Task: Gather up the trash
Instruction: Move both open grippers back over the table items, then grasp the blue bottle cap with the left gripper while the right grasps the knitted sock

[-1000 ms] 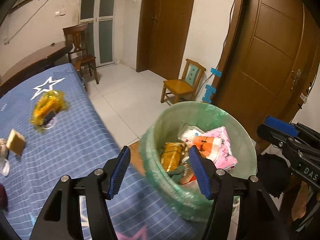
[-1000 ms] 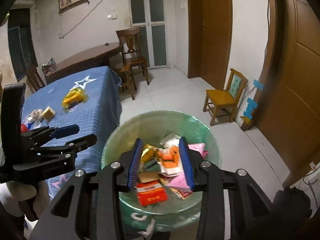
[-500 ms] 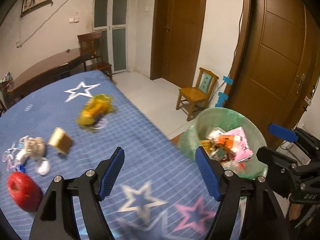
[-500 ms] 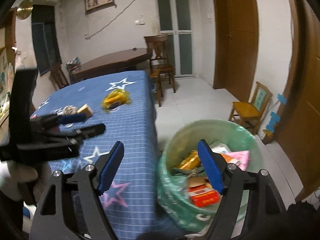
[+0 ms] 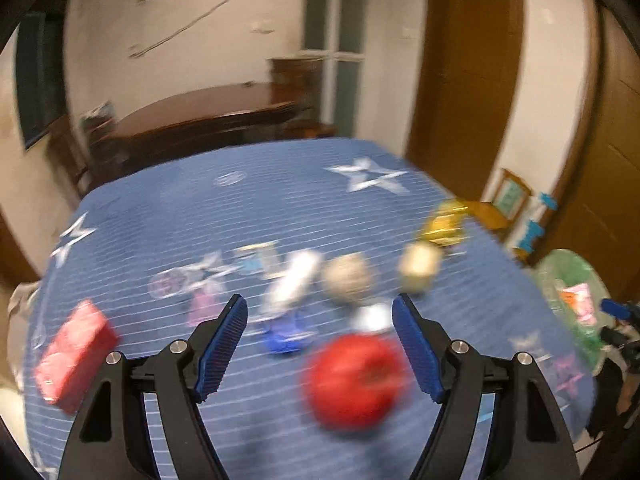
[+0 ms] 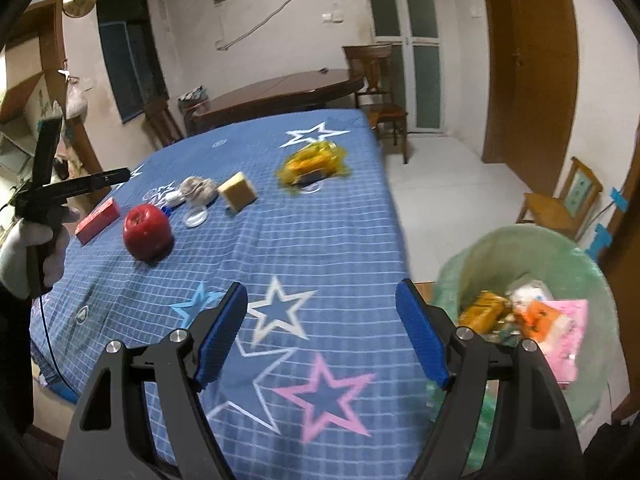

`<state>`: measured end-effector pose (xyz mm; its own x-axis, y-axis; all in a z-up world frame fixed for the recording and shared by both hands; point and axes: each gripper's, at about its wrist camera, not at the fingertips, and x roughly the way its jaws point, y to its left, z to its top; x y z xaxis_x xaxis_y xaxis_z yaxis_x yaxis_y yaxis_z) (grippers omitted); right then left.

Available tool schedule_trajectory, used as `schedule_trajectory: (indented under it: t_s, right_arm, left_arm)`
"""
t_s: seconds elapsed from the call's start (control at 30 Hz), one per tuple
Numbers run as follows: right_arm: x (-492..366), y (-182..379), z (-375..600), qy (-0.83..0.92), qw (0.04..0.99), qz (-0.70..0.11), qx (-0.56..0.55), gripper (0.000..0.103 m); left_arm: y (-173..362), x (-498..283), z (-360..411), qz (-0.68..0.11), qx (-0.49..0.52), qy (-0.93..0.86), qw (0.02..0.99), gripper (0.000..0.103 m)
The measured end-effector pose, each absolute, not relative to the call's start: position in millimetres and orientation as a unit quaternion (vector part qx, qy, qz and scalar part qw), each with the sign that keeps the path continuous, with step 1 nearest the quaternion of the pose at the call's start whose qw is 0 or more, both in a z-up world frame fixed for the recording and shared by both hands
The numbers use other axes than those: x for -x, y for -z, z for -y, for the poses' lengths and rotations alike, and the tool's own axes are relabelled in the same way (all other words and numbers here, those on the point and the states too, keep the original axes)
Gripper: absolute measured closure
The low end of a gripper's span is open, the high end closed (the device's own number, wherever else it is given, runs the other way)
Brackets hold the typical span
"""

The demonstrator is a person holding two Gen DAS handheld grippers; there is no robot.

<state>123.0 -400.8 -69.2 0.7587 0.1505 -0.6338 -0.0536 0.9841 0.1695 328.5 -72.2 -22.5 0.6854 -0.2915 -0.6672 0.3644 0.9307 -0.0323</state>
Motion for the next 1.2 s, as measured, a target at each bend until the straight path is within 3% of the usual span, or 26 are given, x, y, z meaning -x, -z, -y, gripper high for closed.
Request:
schedule_trajectory:
  t_s: [0.23, 0.3, 0.47, 0.63, 0.7, 0.97, 1.2]
  right_arm:
    - [-152.8, 80.5, 366.1, -0.083, 0.927, -0.360, -0.061, 0.030]
    - [-158.7, 82.3, 355.6, -0.091, 0.926, -0.363, -0.057, 0.030]
    - [-170.9, 86.4, 336.7, -0.098, 0.922, -0.371, -0.048, 0.030]
    - [-175.5, 91.0, 328.5, -0.100, 0.919, -0.378, -0.043, 0.030]
    - [-177.7, 92.3, 323.6, -0.102, 0.918, -0.381, -0.041, 0.030]
    - [-186.0, 90.7, 311.8, -0.117, 0.918, -0.377, -0.036, 0.030]
    - [-196.2, 93.5, 300.9, -0.135, 0.916, -0.377, -0.035, 0.030]
  left_arm:
    - [90.1, -372.9, 11.2, -0.452, -0.116, 0.174, 0.867, 0.038]
    - [96.4, -384.3, 6.7, -0.463, -0.091, 0.191, 0.861, 0.038]
    - [92.0, -406.0, 4.9, -0.457, -0.042, 0.206, 0.864, 0.038]
    - [99.0, -422.8, 31.4, -0.465, -0.077, 0.204, 0.858, 0.040]
    - [99.4, -426.6, 33.0, -0.468, -0.095, 0.177, 0.861, 0.037]
    - [92.0, -412.2, -31.4, -0.462, -0.160, 0.056, 0.870, 0.037]
    - [76.4, -375.8, -50.1, -0.424, -0.110, 0.119, 0.891, 0.037]
